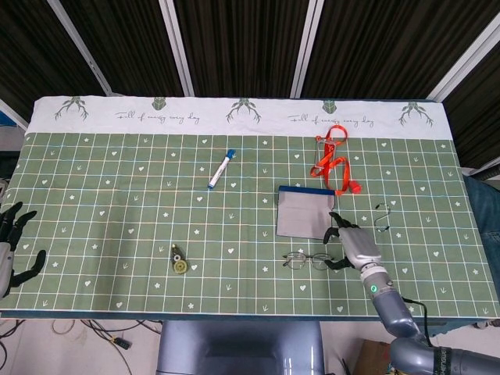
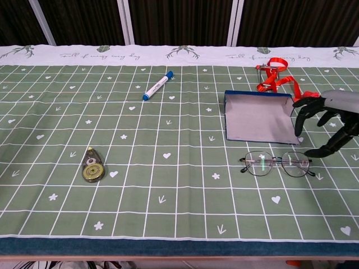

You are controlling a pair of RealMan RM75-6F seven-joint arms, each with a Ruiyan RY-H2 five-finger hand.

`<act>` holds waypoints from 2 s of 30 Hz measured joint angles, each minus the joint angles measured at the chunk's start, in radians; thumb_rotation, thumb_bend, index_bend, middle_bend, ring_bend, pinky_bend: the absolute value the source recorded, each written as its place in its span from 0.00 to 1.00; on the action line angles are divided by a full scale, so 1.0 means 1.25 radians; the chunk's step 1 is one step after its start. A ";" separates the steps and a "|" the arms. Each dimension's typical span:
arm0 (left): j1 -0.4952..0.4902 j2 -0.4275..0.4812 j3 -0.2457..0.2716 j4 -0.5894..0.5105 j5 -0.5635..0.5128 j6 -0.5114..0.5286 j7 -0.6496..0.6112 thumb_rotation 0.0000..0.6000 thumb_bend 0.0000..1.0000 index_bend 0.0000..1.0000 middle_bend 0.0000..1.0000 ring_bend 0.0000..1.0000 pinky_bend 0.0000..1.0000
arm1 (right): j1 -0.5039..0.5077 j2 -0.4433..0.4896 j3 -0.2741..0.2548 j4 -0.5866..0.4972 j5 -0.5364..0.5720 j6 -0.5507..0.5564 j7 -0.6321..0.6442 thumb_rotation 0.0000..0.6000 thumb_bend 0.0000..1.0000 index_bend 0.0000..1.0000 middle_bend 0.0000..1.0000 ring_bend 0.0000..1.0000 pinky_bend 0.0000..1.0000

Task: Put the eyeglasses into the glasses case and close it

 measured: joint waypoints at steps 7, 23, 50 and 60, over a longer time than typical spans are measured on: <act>0.000 0.003 0.000 -0.001 -0.002 -0.002 -0.002 1.00 0.39 0.12 0.00 0.00 0.00 | 0.028 -0.061 -0.003 0.009 0.039 0.029 -0.049 1.00 0.35 0.49 0.07 0.15 0.21; 0.001 0.003 -0.002 -0.003 -0.005 -0.003 -0.002 1.00 0.39 0.12 0.00 0.00 0.00 | 0.048 -0.114 -0.013 0.044 0.068 0.039 -0.058 1.00 0.36 0.54 0.07 0.15 0.21; 0.000 0.008 -0.002 -0.006 -0.006 -0.009 0.000 1.00 0.39 0.12 0.00 0.00 0.00 | 0.058 -0.128 -0.019 0.070 0.071 0.021 -0.036 1.00 0.43 0.58 0.08 0.15 0.21; 0.000 0.008 -0.003 -0.006 -0.007 -0.009 0.000 1.00 0.39 0.12 0.00 0.00 0.00 | 0.063 -0.131 -0.019 0.077 0.080 0.017 -0.036 1.00 0.43 0.58 0.08 0.15 0.21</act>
